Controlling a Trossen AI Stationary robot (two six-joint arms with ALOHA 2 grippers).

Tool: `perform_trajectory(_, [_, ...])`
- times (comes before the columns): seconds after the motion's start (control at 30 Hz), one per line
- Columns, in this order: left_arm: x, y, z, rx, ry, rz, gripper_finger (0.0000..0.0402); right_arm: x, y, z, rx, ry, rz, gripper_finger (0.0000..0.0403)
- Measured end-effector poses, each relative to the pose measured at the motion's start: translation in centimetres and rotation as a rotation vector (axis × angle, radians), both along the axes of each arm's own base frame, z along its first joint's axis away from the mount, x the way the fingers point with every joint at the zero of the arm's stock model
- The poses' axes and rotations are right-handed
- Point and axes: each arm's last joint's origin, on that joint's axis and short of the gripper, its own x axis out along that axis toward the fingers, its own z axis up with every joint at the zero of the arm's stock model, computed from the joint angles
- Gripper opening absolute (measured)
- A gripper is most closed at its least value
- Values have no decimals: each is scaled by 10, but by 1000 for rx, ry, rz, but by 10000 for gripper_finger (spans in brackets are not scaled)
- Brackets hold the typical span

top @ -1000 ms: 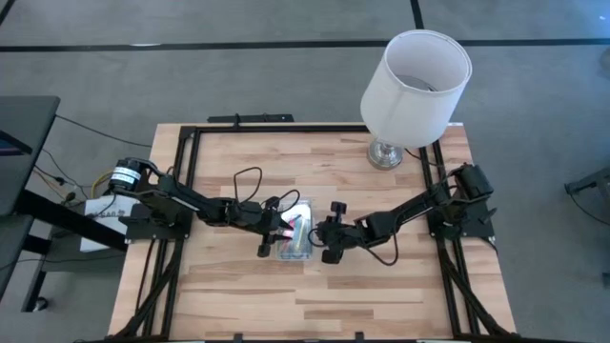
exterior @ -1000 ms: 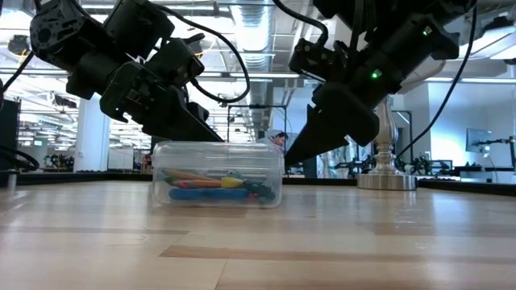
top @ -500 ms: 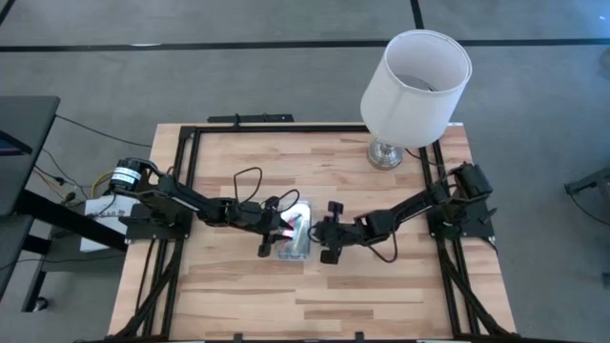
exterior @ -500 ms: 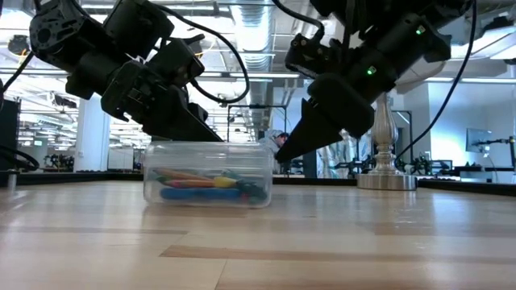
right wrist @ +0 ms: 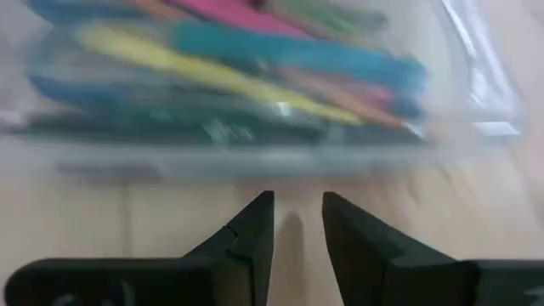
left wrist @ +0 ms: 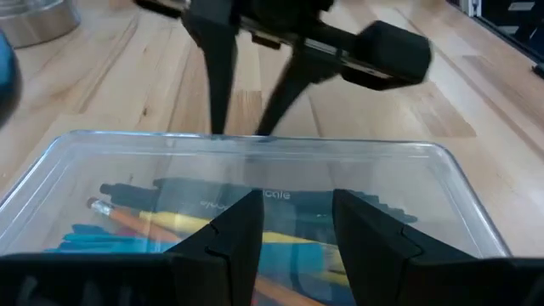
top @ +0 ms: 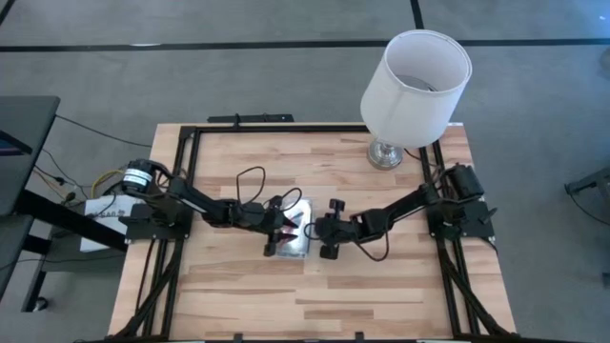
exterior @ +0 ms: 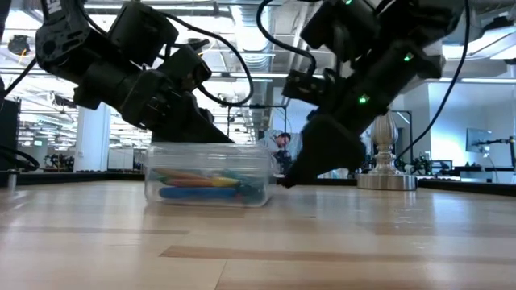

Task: Pick & place school supplies into a supply box
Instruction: Close the supply box

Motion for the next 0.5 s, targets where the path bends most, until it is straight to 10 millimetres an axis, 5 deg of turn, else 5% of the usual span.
perform_trajectory(0.5, [3, 3, 4, 13, -60, 112, 139, -8, -2, 9, -22, 37, -32, 98])
